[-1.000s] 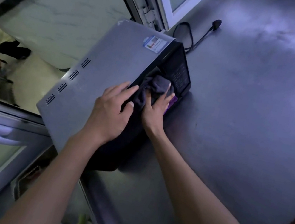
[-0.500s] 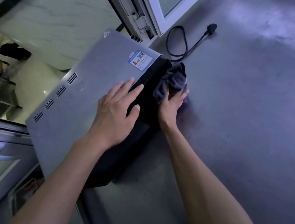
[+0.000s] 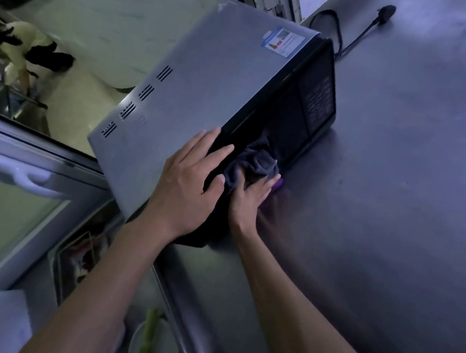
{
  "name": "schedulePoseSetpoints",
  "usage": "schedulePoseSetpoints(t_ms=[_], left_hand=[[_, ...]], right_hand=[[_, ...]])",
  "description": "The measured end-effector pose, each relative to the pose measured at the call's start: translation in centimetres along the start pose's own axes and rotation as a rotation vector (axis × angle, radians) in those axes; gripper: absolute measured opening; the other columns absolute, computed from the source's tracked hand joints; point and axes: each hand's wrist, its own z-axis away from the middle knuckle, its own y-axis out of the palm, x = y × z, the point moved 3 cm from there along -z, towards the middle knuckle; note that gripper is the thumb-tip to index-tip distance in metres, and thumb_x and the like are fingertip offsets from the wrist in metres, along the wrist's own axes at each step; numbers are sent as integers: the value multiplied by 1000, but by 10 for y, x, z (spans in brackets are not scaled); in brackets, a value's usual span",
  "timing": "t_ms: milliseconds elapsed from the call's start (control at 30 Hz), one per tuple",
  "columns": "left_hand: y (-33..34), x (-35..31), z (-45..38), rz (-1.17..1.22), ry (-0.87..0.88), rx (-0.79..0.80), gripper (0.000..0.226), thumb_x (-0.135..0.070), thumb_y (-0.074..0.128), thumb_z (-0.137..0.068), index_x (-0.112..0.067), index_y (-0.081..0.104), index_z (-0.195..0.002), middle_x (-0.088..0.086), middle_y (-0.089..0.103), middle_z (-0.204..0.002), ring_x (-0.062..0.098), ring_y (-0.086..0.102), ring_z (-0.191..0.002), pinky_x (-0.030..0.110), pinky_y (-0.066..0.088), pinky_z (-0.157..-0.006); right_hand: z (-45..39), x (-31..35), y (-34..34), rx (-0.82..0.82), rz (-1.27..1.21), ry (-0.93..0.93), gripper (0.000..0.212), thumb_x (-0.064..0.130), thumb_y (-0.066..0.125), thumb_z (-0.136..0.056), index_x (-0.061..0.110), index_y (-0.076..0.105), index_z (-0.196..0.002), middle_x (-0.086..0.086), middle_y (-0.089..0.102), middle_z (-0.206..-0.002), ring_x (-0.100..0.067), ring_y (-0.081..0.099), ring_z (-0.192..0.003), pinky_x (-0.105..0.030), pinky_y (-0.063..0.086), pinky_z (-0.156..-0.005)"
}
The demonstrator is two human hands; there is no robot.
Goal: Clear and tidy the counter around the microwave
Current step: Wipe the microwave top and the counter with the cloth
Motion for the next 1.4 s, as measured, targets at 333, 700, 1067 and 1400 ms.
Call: schedulePoseSetpoints(t_ms=[333, 700, 1067, 1400], left_hand=[[-7, 55, 112, 46, -86, -17, 49, -24, 39, -97, -20, 48, -146, -4, 27, -161, 10, 18, -149, 43, 22, -122], [5, 61, 178, 185, -174, -380, 32, -6, 53, -94, -7, 68, -122, 3, 61, -133, 17, 51, -128, 20, 35, -110], [68, 60, 171, 581, -519, -344, 34, -9, 58, -92, -17, 69, -122, -12, 60, -127, 9, 58, -119, 37, 49, -102], [128, 19, 144, 1051, -768, -286, 31, -25, 69, -76, -19, 72, -106, -4, 75, -97, 14, 70, -94, 39, 57, -88]], right_hand=[[118, -64, 67, 8, -10, -100, 98, 65, 52, -79, 30, 6, -159, 2, -9, -167, 1, -8, -145, -18, 0, -114], [111, -110, 46, 103, 95, -70, 71, 67, 70, -80, 52, 36, -141, 2, 46, -147, -35, 43, -139, -66, 39, -107], [92, -105, 3, 254, 263, -86, 65, 69, 67, -82, 43, 46, -137, -4, 61, -129, -45, 59, -119, -72, 46, -93], [80, -36, -83, 361, 614, -313, 57, 38, 68, -92, 32, 47, -144, 4, 31, -159, -5, 23, -149, -26, 26, -117]])
